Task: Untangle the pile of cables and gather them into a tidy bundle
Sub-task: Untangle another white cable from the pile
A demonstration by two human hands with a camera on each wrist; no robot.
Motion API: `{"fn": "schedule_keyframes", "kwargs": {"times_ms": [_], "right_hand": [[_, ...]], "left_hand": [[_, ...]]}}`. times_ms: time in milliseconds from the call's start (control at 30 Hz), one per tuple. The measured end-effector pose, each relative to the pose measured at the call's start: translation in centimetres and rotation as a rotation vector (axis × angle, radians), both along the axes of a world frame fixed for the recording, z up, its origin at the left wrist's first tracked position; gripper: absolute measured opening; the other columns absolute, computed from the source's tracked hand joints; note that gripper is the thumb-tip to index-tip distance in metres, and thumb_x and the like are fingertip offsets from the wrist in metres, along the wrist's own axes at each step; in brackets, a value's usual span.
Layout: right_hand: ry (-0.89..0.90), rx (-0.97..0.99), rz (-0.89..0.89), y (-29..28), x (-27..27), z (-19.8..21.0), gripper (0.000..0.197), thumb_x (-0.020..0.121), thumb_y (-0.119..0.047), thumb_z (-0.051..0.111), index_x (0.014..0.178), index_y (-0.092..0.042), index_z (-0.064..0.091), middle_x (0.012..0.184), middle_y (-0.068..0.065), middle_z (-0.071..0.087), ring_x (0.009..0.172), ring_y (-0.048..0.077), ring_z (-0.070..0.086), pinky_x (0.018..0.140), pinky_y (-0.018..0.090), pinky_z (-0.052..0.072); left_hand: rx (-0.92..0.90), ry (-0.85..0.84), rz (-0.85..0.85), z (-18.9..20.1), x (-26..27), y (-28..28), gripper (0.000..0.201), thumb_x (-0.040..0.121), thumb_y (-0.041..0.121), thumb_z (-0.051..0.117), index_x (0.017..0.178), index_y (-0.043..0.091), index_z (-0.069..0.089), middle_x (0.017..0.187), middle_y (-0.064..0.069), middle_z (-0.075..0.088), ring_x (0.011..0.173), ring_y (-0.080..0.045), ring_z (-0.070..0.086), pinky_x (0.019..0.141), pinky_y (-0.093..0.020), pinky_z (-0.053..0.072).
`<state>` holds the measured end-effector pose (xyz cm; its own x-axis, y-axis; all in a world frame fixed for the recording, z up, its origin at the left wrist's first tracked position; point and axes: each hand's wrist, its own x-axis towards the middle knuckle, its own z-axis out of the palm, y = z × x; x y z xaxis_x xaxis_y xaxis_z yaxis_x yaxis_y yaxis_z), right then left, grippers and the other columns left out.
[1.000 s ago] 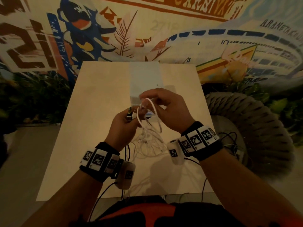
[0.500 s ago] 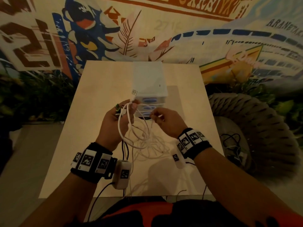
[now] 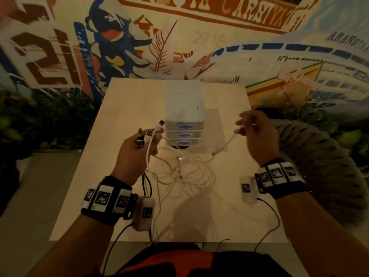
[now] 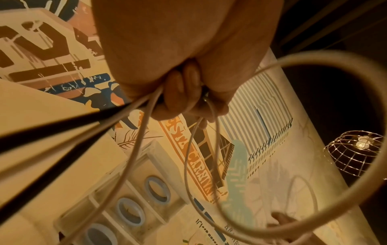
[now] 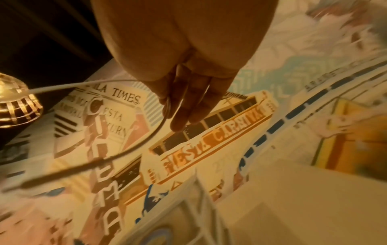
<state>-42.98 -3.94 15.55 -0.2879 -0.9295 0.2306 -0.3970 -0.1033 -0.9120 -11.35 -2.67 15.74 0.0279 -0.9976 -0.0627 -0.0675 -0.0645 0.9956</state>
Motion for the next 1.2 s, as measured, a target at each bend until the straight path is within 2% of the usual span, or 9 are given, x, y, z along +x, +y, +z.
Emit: {"fn": "schedule_keyframes", "kwargs": {"times_ms": [100, 233, 300, 467, 600, 767, 933, 1000, 1200], "right_hand": [[0.103, 0.16, -0.153, 3.5, -4.0, 0.6, 0.015, 0.106, -0.015, 0.049, 0.099, -0.019, 0.062, 0.08, -0.01, 0.059, 0.07, -0.01, 0.062, 0.074, 0.013, 0.051], [0.539, 0.526, -0.208, 10.8, -9.9, -2.8, 0.018, 0.102, -0.033, 0.053, 0.11, -0.022, 0.066, 0.095, 0.009, 0.072, 0.084, 0.028, 0.065, 0.074, 0.034, 0.047], [0.48, 0.771, -0.039, 14.5, -10.9, -4.9, 0.008, 0.098, -0.031, 0.061, 0.097, -0.033, 0.069, 0.101, 0.004, 0.074, 0.081, 0.016, 0.066, 0.074, 0.031, 0.051], [0.45, 1.038, 0.427, 22.2, -11.7, -9.7, 0.058, 0.038, -0.103, 0.051, 0.084, -0.071, 0.065, 0.088, -0.035, 0.071, 0.093, -0.01, 0.067, 0.088, 0.01, 0.048], [0.416, 0.878, 0.43, 21.0, -9.3, -8.1, 0.049, 0.088, -0.047, 0.072, 0.111, -0.082, 0.047, 0.115, -0.026, 0.069, 0.102, -0.007, 0.065, 0.087, 0.015, 0.052], [0.31, 0.359, 0.418, 12.6, -0.6, -1.7, 0.055, 0.089, -0.06, 0.059, 0.141, -0.044, 0.05, 0.132, -0.024, 0.06, 0.117, 0.0, 0.06, 0.096, 0.026, 0.051], [0.415, 0.265, 0.689, 7.7, 6.6, 3.5, 0.017, 0.103, -0.038, 0.053, 0.098, -0.052, 0.06, 0.093, -0.01, 0.074, 0.085, 0.002, 0.066, 0.08, 0.027, 0.049], [0.458, 0.248, 0.716, 7.5, 6.8, 3.8, 0.015, 0.101, -0.044, 0.051, 0.11, -0.044, 0.063, 0.083, -0.003, 0.072, 0.074, 0.008, 0.064, 0.071, 0.029, 0.049], [0.377, 0.12, 0.617, 8.5, 3.4, 3.2, 0.013, 0.09, -0.03, 0.06, 0.082, -0.022, 0.055, 0.07, -0.002, 0.056, 0.064, 0.017, 0.055, 0.066, 0.039, 0.05]], "left_hand": [[0.011, -0.013, 0.0, 0.1, 0.1, 0.2, 0.021, 0.099, 0.022, 0.064, 0.117, 0.017, 0.075, 0.063, 0.013, 0.064, 0.054, -0.014, 0.034, 0.045, -0.023, 0.032], [0.011, 0.046, -0.043, 0.6, -0.3, 0.4, 0.025, 0.1, 0.028, 0.061, 0.119, 0.018, 0.074, 0.055, 0.01, 0.047, 0.049, -0.011, 0.033, 0.051, -0.022, 0.031], [0.0, 0.043, -0.062, 1.2, -0.9, 0.7, 0.027, 0.1, 0.03, 0.06, 0.12, 0.016, 0.073, 0.052, 0.011, 0.044, 0.048, -0.006, 0.039, 0.054, -0.02, 0.033], [-0.04, -0.036, -0.185, 3.3, -2.4, 2.1, 0.025, 0.1, 0.021, 0.06, 0.119, 0.011, 0.072, 0.062, -0.004, 0.048, 0.049, 0.008, 0.051, 0.052, -0.009, 0.039], [-0.013, -0.008, -0.346, 4.4, -3.8, 3.2, 0.027, 0.098, 0.003, 0.058, 0.123, -0.001, 0.066, 0.061, 0.011, 0.07, 0.051, 0.012, 0.055, 0.053, -0.003, 0.04], [-0.041, -0.047, -0.491, 4.7, -5.5, 3.9, 0.026, 0.098, 0.007, 0.06, 0.122, 0.004, 0.07, 0.06, 0.026, 0.064, 0.052, 0.014, 0.054, 0.054, -0.001, 0.039], [-0.062, -0.109, -0.502, 4.7, -5.1, 3.9, 0.027, 0.091, 0.025, 0.069, 0.116, 0.017, 0.076, 0.101, 0.009, 0.078, 0.099, -0.006, 0.072, 0.09, -0.03, 0.057], [-0.048, -0.092, -0.499, 4.4, -4.3, 3.7, 0.031, 0.088, 0.029, 0.07, 0.116, 0.018, 0.076, 0.11, 0.001, 0.077, 0.109, -0.018, 0.071, 0.1, -0.043, 0.055], [-0.086, -0.165, -0.507, 3.8, -2.9, 3.2, 0.03, 0.092, 0.018, 0.073, 0.121, 0.017, 0.074, 0.111, 0.009, 0.076, 0.108, 0.0, 0.068, 0.093, -0.019, 0.053]]}}
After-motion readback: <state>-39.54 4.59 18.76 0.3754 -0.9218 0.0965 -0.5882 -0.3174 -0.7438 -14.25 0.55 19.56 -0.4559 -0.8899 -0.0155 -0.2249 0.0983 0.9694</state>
